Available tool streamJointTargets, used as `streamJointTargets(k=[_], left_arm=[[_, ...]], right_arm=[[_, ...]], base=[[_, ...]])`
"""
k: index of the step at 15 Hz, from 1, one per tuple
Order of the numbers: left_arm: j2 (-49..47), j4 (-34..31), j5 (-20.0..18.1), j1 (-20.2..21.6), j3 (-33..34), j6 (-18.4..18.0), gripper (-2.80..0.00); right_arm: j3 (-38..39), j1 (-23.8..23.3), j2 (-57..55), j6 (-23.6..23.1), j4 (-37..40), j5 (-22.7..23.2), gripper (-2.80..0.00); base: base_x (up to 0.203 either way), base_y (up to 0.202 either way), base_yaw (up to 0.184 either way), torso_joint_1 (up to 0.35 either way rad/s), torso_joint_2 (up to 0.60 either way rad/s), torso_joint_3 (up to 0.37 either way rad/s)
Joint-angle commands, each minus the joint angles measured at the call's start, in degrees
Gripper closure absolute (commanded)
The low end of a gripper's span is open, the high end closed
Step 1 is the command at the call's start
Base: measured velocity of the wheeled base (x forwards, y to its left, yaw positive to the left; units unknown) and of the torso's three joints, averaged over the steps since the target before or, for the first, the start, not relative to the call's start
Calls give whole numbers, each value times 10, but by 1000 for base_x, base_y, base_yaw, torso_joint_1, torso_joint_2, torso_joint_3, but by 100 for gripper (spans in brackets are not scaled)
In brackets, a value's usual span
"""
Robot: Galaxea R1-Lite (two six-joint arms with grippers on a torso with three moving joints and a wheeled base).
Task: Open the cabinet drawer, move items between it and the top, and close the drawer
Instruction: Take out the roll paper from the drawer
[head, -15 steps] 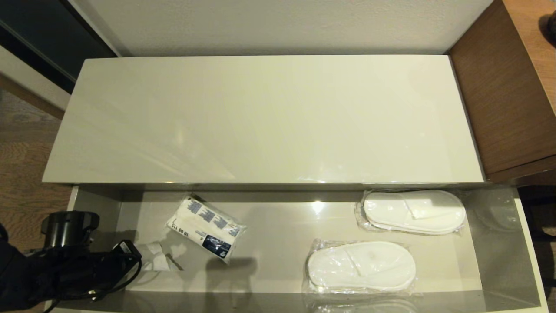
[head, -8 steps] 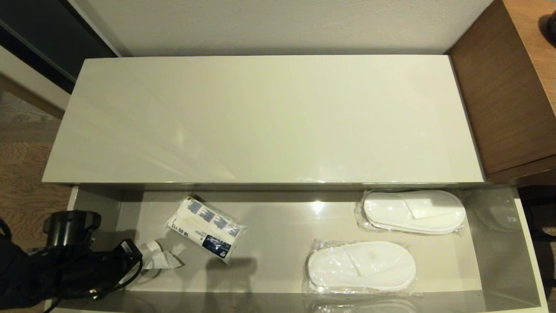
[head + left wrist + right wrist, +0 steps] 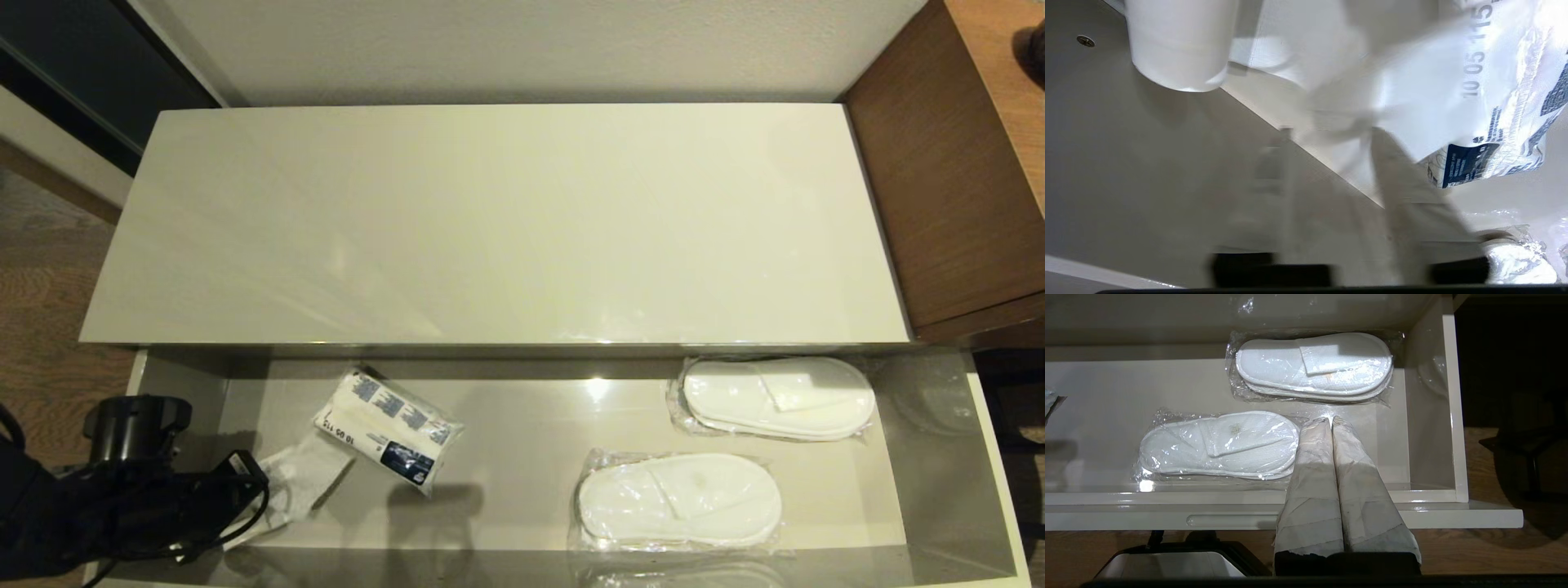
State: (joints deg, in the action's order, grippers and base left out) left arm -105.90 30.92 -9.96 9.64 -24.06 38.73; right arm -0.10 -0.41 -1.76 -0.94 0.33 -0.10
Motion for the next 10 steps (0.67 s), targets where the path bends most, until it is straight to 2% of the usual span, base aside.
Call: streamJointTargets(k=[1,10], left_arm=[[1,3,-1,0,-1,3,-280],[-1,2,3,0,-3,4,-280]], right_arm=[[0,0,0,0,0,0,0],[0,0,0,0,-1,0,0]], base=[[0,0,0,0,0,0],[0,0,0,0,0,0]])
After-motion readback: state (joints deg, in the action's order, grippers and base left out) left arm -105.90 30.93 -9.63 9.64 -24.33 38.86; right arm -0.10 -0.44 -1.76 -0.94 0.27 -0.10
